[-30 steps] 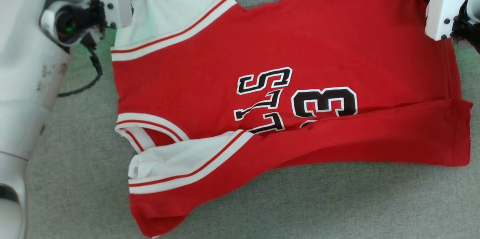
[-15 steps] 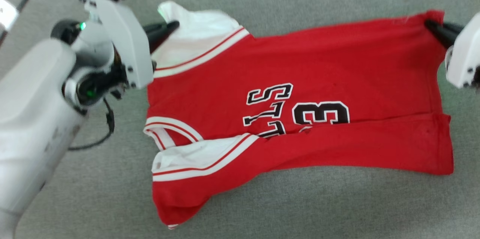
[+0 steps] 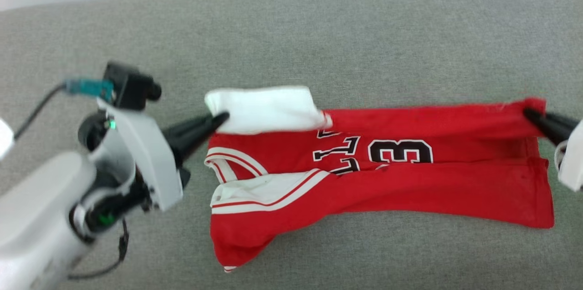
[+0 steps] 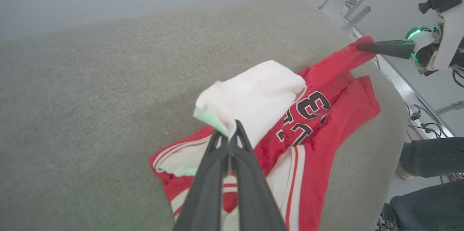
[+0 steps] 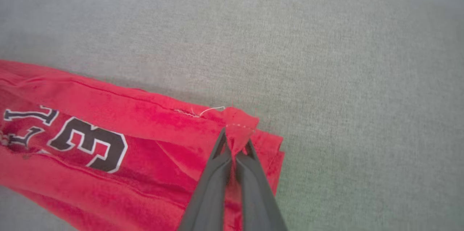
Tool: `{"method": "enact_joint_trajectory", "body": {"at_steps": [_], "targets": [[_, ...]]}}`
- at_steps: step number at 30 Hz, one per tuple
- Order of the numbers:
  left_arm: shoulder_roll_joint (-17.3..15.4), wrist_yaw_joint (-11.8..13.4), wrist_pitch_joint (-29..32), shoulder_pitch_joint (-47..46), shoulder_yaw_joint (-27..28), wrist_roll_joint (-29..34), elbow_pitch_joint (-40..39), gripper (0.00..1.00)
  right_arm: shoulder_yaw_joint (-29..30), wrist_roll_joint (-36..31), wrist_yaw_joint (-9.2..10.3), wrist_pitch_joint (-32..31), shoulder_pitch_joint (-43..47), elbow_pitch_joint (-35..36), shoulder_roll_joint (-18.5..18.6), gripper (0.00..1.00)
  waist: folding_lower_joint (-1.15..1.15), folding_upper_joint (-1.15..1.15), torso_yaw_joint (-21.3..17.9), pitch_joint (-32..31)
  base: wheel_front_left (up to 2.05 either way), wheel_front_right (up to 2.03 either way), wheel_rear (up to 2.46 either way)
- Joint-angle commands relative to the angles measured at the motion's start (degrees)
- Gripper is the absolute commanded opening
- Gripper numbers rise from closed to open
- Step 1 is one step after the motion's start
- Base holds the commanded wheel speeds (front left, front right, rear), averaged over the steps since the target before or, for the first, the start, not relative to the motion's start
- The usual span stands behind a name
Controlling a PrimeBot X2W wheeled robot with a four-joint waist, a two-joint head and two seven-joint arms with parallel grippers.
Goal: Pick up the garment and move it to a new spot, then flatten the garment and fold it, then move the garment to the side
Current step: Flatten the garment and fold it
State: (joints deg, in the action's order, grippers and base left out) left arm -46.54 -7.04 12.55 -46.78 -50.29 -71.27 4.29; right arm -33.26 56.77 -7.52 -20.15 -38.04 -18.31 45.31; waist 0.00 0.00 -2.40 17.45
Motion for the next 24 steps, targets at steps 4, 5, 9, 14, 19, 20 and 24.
{"method": "enact_joint_trajectory", "body": {"at_steps": [4,5,9,14,19,20,24], "targets": [[-1.8,1.2,-2.5,5.3,-0.1,-1.3,-3.4,0.0,2.6,0.3,0.06,0.5,4.8,1.0,-0.1,0.0,0.0,0.0,0.2,0.2,0.0,0.0,0.0],[-1.9,1.4,-3.1,6.4,-0.2,-1.5,-3.9,0.0,3.2,0.1,0.06,0.8,5.7,1.0,-0.4,0.0,0.0,0.0,0.2,0.4,0.0,0.0,0.0],[-1.7,2.1,-4.4,9.6,-1.4,-1.1,-3.8,0.0,5.0,-1.0,0.06,1.6,8.0,0.0,-1.8,0.0,0.0,0.0,0.1,0.9,0.0,0.0,0.0],[0.6,1.9,-4.9,10.5,-2.7,-0.8,-0.5,0.0,6.1,-2.9,0.06,2.6,8.8,-2.3,-3.8,0.0,0.0,0.0,0.1,1.5,0.0,0.0,0.0],[3.0,1.3,-5.7,10.6,-4.0,0.3,3.7,0.18,6.3,-4.2,0.06,3.9,9.0,-4.0,-5.3,0.35,0.0,0.0,0.1,1.4,0.0,0.0,0.0],[3.3,1.2,-6.1,10.6,-4.0,0.4,4.4,0.43,6.4,-4.2,0.06,4.1,9.2,-4.1,-5.5,0.58,0.0,0.0,0.1,1.3,0.0,0.0,0.0],[4.4,0.8,-8.5,11.6,-3.9,0.7,5.5,1.0,7.0,-3.5,0.06,4.5,10.0,-3.4,-5.2,1.0,0.0,0.0,0.5,-0.1,0.0,0.0,0.0]]}}
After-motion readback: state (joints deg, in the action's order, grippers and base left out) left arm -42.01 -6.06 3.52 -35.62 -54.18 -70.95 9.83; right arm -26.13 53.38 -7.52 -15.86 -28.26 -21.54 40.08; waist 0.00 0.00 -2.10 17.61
